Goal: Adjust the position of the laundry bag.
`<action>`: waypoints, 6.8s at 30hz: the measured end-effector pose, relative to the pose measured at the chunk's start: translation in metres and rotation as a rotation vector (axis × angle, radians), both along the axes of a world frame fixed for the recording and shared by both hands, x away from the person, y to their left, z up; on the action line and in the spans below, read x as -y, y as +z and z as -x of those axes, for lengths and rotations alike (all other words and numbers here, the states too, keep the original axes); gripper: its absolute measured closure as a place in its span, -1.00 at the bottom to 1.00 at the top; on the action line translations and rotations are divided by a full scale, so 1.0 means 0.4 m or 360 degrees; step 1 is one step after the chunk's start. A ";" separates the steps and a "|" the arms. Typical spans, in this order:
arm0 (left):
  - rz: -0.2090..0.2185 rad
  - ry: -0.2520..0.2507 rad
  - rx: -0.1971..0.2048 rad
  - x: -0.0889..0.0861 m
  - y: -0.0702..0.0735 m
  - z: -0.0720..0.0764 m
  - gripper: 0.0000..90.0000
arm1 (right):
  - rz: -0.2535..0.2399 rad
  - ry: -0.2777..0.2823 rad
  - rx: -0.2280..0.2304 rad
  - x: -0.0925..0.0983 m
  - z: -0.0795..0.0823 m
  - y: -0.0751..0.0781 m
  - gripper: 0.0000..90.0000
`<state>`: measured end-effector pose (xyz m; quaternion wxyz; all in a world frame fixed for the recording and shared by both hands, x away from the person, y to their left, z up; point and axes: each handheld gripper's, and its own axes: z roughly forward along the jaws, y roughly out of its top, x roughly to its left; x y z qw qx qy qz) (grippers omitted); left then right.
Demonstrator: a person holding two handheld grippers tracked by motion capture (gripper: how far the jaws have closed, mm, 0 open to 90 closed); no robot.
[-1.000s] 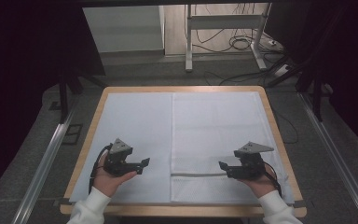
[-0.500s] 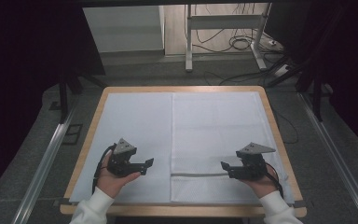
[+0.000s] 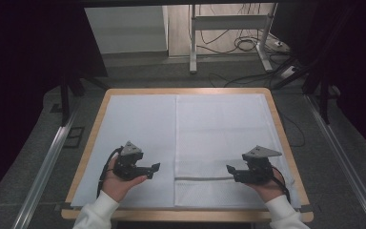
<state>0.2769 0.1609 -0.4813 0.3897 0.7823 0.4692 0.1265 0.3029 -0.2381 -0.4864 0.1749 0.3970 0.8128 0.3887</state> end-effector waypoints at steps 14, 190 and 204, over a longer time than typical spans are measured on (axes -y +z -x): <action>0.0033 0.0020 0.0080 0.029 0.036 -0.009 -0.54 | 0.0003 -0.0008 0.0000 -0.002 -0.002 -0.002 -0.49; 0.0155 -0.0139 -0.0323 0.158 -0.101 -0.133 0.95 | 0.0186 -0.0563 -0.0327 0.322 -0.128 -0.034 0.93; 0.0166 -0.0123 -0.0339 0.127 -0.099 -0.133 0.96 | 0.0168 -0.0519 -0.0323 0.293 -0.126 -0.031 0.94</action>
